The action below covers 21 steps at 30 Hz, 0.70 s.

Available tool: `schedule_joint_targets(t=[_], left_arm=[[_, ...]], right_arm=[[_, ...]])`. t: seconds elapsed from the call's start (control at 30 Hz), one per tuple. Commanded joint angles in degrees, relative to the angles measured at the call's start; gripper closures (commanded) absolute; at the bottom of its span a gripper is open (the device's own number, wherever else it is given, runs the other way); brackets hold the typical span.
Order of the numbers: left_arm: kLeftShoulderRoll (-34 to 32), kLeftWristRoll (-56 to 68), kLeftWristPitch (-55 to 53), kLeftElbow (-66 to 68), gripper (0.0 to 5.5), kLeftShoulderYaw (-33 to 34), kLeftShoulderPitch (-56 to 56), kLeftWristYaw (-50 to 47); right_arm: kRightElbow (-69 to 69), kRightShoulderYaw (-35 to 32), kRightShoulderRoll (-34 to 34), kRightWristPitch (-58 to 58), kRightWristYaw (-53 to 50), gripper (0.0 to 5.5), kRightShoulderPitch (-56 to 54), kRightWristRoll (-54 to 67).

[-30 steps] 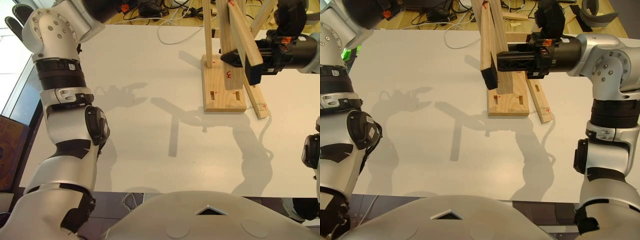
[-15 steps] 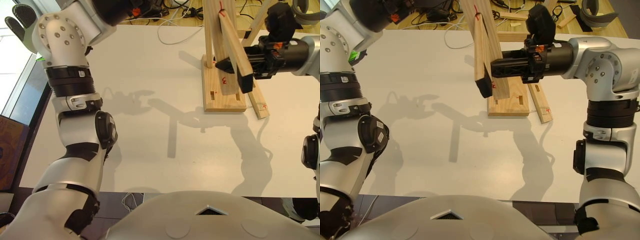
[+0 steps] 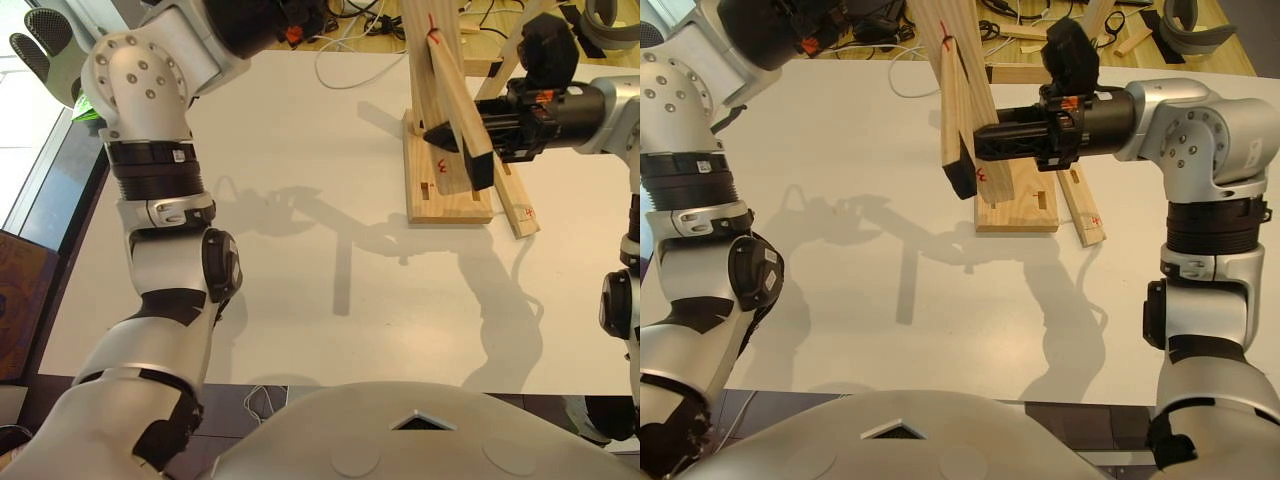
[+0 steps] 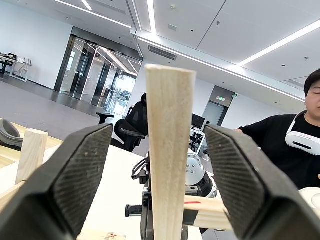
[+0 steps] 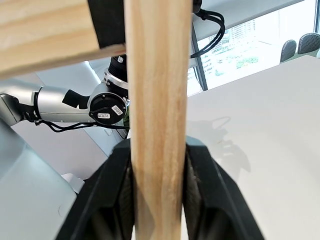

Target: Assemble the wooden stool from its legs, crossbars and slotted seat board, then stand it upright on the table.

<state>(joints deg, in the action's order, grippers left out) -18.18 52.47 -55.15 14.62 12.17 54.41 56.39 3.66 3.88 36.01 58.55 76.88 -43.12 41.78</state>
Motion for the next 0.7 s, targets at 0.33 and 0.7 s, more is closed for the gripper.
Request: schedule_joint_targets(t=[0.33,0.7], left_arm=[[-1.34,-1.13,-0.53,-0.73,3.44,-2.39,0.03,0.48],[-1.37,-0.06,-2.28,-1.41,4.47,-2.73,-0.55,0.88]], right_arm=[[-0.46,0.73,-0.54,-0.97,-0.62,4.49,-0.24,0.04],[0.27,0.95,-0.99,-2.47,-1.73,4.49,0.23,-0.82]])
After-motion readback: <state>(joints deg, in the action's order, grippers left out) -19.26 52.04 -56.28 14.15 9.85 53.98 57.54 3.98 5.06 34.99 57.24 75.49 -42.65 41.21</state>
